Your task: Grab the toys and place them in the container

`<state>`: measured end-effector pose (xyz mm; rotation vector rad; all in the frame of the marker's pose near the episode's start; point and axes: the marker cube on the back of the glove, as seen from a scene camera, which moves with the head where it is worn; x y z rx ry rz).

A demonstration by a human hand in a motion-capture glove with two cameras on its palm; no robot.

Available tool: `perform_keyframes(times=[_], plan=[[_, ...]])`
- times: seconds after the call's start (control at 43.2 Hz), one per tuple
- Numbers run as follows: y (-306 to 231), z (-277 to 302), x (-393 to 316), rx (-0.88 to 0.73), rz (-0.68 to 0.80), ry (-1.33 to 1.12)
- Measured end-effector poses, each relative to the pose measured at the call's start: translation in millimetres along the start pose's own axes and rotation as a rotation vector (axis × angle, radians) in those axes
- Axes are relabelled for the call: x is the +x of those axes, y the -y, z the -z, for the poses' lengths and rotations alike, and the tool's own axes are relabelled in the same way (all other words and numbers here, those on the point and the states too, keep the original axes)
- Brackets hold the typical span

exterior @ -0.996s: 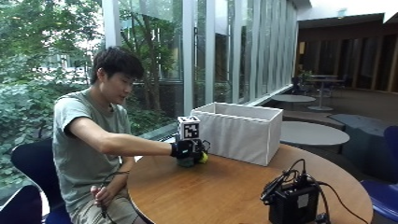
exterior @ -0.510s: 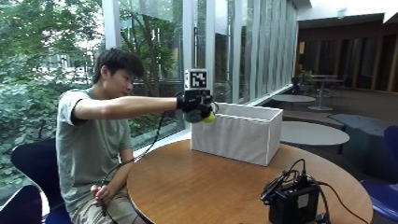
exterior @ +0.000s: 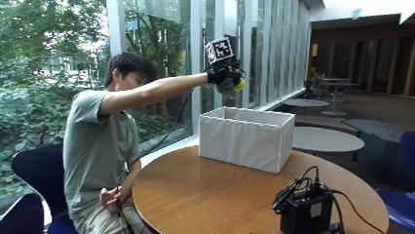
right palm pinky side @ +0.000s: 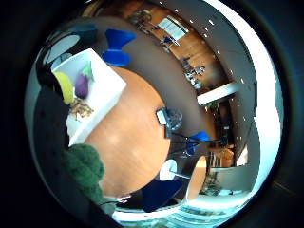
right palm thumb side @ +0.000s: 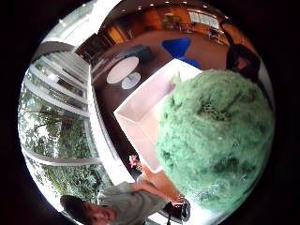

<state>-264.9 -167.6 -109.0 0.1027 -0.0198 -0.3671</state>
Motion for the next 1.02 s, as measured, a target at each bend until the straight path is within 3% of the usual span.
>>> perform_keyframes(times=[0.07, 0.162, 0.301, 0.463, 0.579, 1.019], plan=[[17.7, -10.0, -22.1, -0.001, -0.002, -0.019], [35.9, -25.3, -38.9, -0.035, -0.131, -0.002], [45.9, -53.9, -71.2, -0.151, -0.075, 0.019], [29.5, -69.4, -70.5, -0.343, 0.214, -0.046], [26.4, -70.0, -81.9, -0.502, 0.107, -0.017], [-5.1, -26.0, -3.2, -0.311, 0.058, -0.017]])
